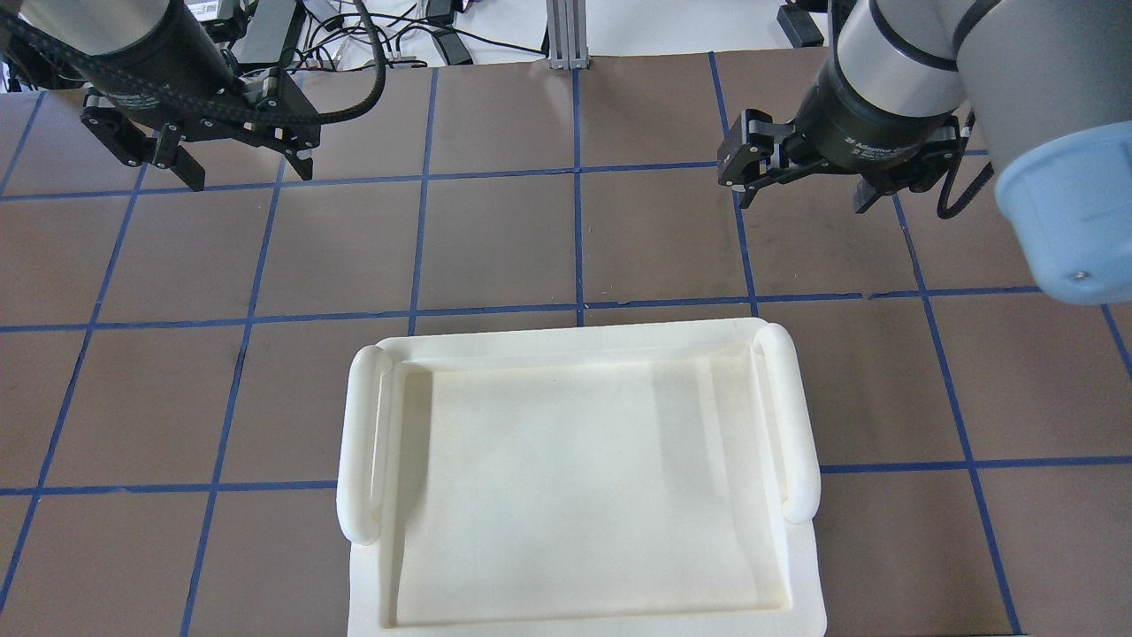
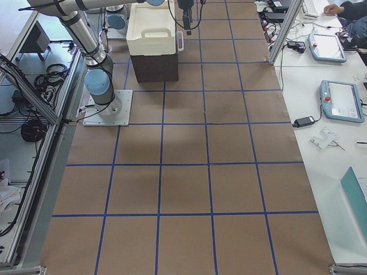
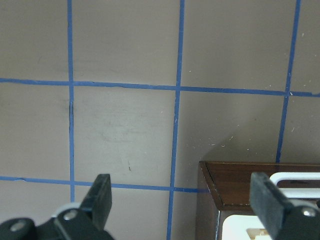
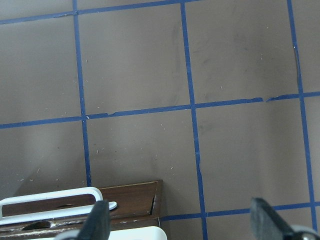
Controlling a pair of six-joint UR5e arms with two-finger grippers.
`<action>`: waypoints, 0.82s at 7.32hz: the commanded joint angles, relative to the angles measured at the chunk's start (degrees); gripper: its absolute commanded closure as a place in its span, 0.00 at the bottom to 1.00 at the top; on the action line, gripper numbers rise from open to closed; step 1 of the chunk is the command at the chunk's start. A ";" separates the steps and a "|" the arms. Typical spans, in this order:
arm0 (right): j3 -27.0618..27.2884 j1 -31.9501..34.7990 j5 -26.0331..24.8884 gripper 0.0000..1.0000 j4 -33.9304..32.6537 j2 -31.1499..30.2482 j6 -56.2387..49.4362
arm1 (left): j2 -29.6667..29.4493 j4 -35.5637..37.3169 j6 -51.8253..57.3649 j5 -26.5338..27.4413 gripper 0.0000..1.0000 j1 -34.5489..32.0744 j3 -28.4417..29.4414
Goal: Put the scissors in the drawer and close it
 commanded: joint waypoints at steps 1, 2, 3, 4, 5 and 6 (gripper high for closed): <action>0.00 0.03 0.12 0.00 1.33 -0.08 -0.23 | -0.92 0.14 0.36 -1.41 0.00 0.54 -0.17; 0.00 -0.06 0.12 0.00 1.25 -0.08 -0.40 | -0.74 0.14 0.19 -1.50 0.00 0.28 -0.17; 0.00 -0.06 0.03 0.00 1.34 -0.08 -0.40 | -0.74 0.14 0.01 -1.50 0.00 -0.07 -0.17; 0.00 0.03 0.03 0.00 1.34 -0.08 -0.40 | -0.57 0.05 -0.16 -1.50 0.00 -0.25 -0.26; 0.00 -0.06 -0.14 0.00 1.34 -0.08 -0.40 | -0.74 0.14 -0.25 -1.50 0.00 -0.25 -0.26; 0.00 0.03 0.03 0.00 1.34 -0.08 -0.40 | -0.66 0.05 -0.25 -1.50 0.00 -0.25 -0.17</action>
